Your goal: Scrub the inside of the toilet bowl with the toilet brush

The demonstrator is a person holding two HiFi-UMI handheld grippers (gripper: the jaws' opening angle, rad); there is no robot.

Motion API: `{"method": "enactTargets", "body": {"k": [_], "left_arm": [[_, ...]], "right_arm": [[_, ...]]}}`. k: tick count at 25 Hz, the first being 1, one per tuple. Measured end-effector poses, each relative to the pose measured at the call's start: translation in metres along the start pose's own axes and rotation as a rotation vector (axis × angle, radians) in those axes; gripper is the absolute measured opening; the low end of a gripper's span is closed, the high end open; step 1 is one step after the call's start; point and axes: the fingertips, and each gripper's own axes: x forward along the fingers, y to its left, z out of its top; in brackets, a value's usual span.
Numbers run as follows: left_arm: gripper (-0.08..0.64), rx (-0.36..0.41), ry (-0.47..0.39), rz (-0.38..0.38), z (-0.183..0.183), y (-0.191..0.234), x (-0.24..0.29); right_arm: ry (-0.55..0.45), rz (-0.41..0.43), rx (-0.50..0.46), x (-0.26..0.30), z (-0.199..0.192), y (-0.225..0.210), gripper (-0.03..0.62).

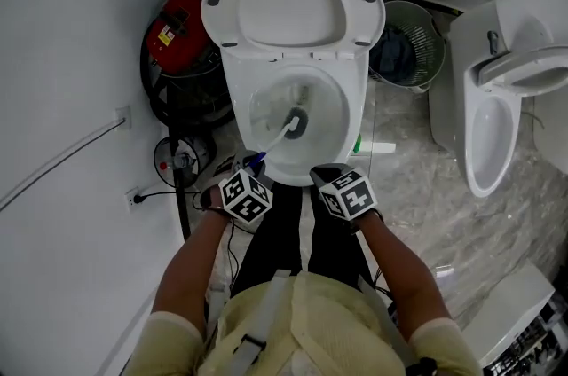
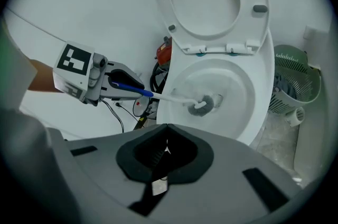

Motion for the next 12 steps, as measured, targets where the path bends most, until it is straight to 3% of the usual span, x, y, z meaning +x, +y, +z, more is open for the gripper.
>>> {"method": "enactTargets", "body": {"k": [12], "left_arm": [[0.078, -0.007, 0.018, -0.024, 0.013, 0.000, 0.051]], "right_arm": [[0.014, -0.022, 0.093, 0.023, -0.006, -0.025, 0.015]]}}
